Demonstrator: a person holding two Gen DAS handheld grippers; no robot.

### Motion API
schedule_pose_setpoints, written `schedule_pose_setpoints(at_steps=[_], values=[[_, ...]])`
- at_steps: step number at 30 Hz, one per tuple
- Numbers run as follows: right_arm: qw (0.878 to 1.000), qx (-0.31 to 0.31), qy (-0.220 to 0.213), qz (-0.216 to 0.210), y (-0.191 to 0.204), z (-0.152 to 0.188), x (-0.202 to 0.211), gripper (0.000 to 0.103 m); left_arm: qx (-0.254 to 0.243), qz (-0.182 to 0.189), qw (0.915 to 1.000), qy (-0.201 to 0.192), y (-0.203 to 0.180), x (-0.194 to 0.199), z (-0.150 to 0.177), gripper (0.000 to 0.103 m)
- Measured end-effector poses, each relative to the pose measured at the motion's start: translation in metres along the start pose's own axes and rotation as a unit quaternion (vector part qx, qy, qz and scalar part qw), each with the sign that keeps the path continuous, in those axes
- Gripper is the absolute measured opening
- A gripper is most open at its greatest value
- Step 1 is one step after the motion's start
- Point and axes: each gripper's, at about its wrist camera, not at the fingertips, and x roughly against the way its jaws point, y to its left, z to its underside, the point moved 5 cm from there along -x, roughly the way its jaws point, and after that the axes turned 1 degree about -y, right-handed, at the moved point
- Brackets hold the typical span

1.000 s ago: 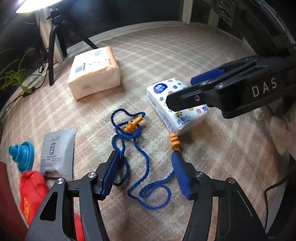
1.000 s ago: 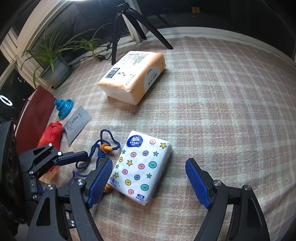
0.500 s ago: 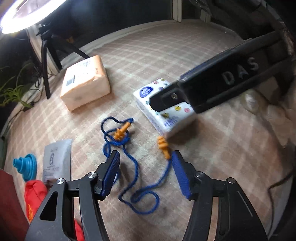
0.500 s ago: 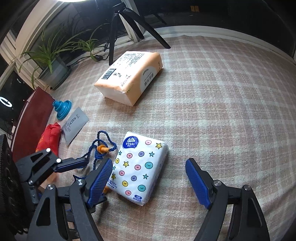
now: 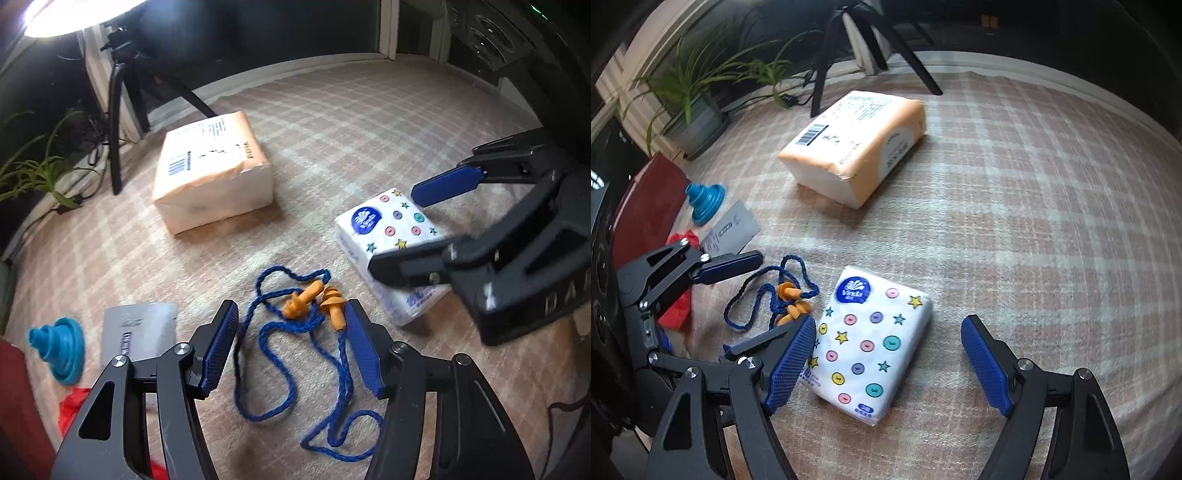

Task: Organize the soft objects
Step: 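Lower the right tool to the Vinda tissue pack while the left tool lowers to the blue-corded earplugs, then close the right gripper on the tissue pack while the left gripper closes on the earplug cord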

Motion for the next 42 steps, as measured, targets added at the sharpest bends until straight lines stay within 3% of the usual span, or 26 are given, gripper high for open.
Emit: schedule_pose_setpoints(at_steps=[4,9,15,20,25,34,36,39,42], values=[[1.0,0.015,0.003,0.006,0.001,0.0,0.0,0.078,0.007,0.024,0.9997,-0.002,0.003,-0.006,-0.004,0.058],[1.0,0.018,0.009,0.015,-0.007,0.0,0.002,0.078,-0.002,0.041,0.9991,-0.008,-0.003,-0.004,-0.004,0.037],[1.0,0.007,0.021,-0.007,-0.006,0.0,0.001,0.078,-0.008,0.051,0.9986,-0.01,-0.01,-0.006,-0.007,0.037],[0.999,0.024,0.026,0.014,-0.003,0.004,-0.006,0.077,-0.014,0.052,0.9984,-0.014,-0.01,-0.007,-0.007,0.036],[0.999,0.025,0.021,0.024,-0.014,0.001,-0.004,0.068,-0.019,0.048,0.9984,-0.023,-0.011,-0.006,-0.006,0.027],[0.997,0.055,-0.014,0.051,-0.013,0.002,-0.006,0.067,-0.01,0.005,0.9985,-0.054,-0.019,-0.002,-0.001,0.024],[0.996,0.061,-0.024,0.058,-0.01,0.003,-0.006,0.064,-0.012,0.003,0.9984,-0.056,-0.02,-0.001,-0.001,0.015],[0.996,0.059,-0.035,0.058,-0.012,0.003,-0.003,0.051,-0.021,-0.002,0.9982,-0.056,-0.024,0.0,0.0,0.013],[0.997,0.049,-0.041,0.054,-0.015,0.003,-0.002,0.049,-0.025,-0.006,0.9981,-0.057,-0.026,-0.001,-0.001,0.013]])
